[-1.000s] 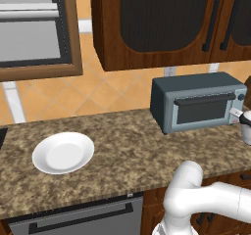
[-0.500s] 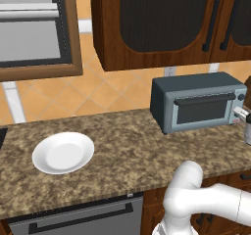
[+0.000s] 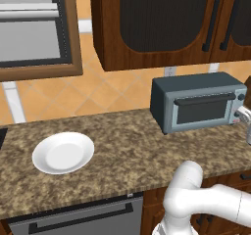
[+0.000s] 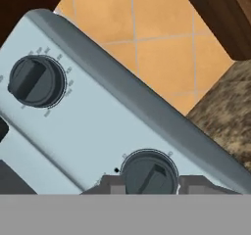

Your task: Pick up the kebab skewer and baguette bread, and place them inside the toaster oven. Close the toaster oven door and start by setting the timer.

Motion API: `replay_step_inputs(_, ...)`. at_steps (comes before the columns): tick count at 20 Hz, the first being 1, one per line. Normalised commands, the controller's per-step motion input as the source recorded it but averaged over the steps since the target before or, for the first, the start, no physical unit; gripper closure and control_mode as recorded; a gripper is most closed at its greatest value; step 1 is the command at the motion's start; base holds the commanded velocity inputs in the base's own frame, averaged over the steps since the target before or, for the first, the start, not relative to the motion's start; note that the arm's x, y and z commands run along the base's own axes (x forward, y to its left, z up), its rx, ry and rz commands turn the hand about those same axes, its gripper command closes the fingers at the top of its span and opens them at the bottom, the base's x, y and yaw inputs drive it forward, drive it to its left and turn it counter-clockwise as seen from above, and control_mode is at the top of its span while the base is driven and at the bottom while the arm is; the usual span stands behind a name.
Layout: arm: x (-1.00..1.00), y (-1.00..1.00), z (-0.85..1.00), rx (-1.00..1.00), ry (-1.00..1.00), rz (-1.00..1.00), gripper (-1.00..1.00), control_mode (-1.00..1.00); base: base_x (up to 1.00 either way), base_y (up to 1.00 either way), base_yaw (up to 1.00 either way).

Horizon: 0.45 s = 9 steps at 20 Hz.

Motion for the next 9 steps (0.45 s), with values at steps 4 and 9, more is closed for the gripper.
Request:
replay_step_inputs(4,0.0,0.1,0.0,0.0,0.0,-0.06,1.0,-1.0,0.0,0.0,0.0)
replay_step_inputs(9,0.0,0.19,0.0,0.0,0.0,-0.07,1.0,-1.0,0.0,0.0,0.0)
